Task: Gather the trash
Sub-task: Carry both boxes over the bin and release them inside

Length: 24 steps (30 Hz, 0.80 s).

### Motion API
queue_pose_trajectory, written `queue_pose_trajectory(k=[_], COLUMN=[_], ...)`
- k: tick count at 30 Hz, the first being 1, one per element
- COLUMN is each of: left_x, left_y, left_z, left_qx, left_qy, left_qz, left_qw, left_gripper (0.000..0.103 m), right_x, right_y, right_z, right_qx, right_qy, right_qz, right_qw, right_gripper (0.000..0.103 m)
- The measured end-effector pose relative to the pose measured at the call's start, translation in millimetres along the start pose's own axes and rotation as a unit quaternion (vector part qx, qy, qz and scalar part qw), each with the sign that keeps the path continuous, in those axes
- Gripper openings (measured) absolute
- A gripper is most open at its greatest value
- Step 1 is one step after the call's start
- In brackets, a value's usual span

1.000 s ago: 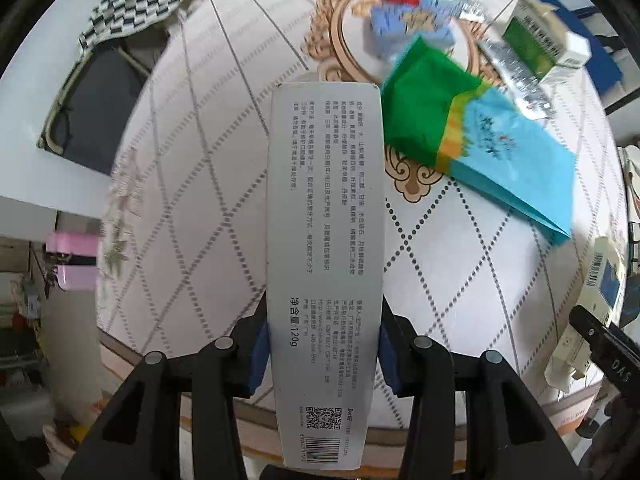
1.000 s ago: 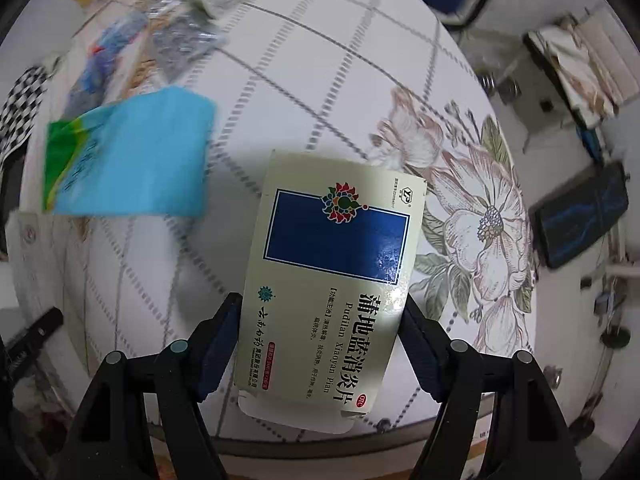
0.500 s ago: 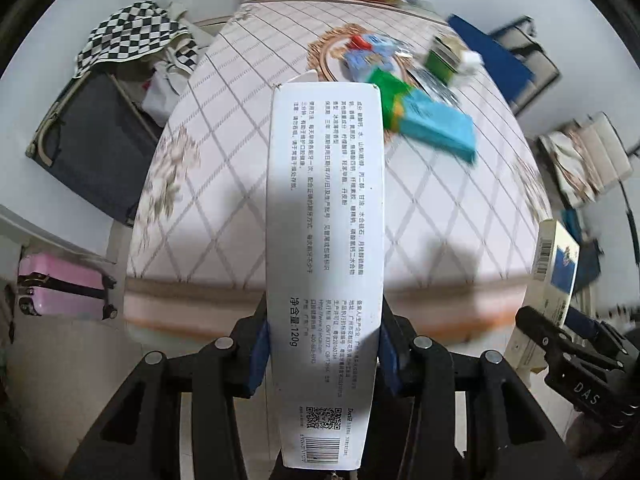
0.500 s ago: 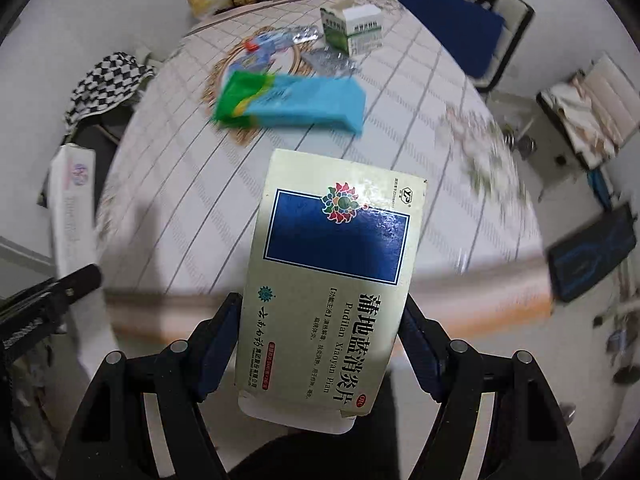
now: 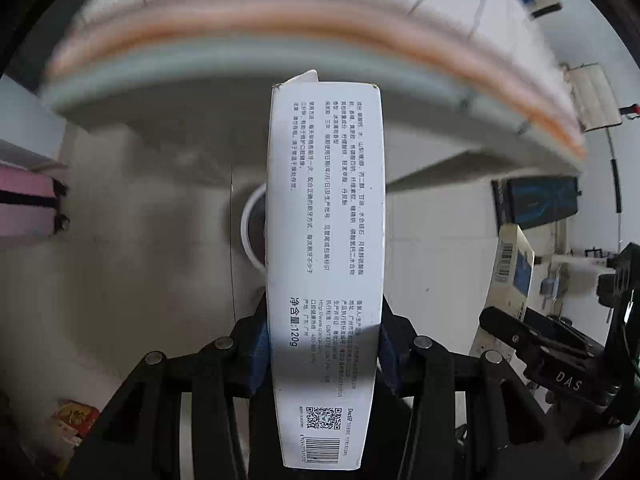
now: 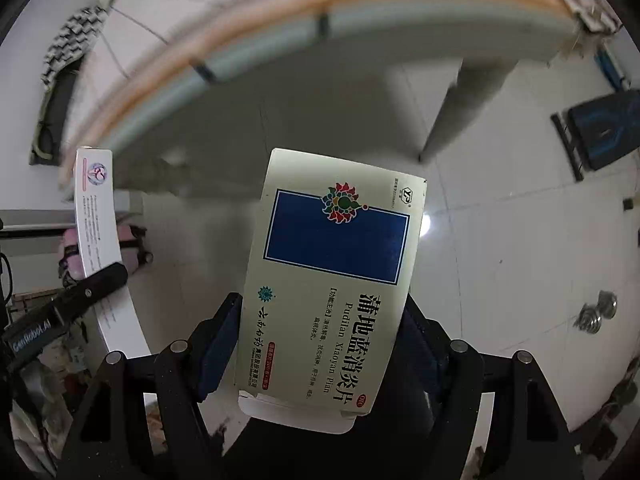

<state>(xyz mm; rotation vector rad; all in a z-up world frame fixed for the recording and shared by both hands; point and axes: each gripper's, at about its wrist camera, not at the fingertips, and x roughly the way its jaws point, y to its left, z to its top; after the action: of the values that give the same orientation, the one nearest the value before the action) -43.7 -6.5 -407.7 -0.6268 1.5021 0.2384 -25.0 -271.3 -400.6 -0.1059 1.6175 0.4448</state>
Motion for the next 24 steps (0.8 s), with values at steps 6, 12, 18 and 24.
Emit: queue_pose_trajectory(k=[6, 12, 18, 24], left_x=[138.0, 247.4, 294.3, 280.0], left_y=[31.8, 49.8, 53.5, 58.4], left_z=[28.4, 64.9, 84.7, 79.6], left_qx=[-0.046, -0.049, -0.057, -0.073], left_qy=[0.048, 0.07, 0.071, 0.037], left_qz=[-0.011, -0.025, -0.042, -0.037], left_qw=[0.9977, 0.9961, 0.995, 0.9959], left_gripper=[0.042, 0.043, 0.076, 0.097], right_x=[132.5, 244.6, 333.4, 360.5], right_y=[-29.4, -46.4, -63.9, -65.7], right_z=[13.8, 36.8, 53.3, 62.9], right_qx=[0.021, 0.028, 0.042, 0.044], right_qy=[0.036, 0.056, 0.076, 0.078], right_qz=[0.003, 0.02, 0.049, 0.092], right_qw=[0.999, 0.998, 0.995, 0.992], right_gripper=[0.077, 0.077, 0.078, 0.081])
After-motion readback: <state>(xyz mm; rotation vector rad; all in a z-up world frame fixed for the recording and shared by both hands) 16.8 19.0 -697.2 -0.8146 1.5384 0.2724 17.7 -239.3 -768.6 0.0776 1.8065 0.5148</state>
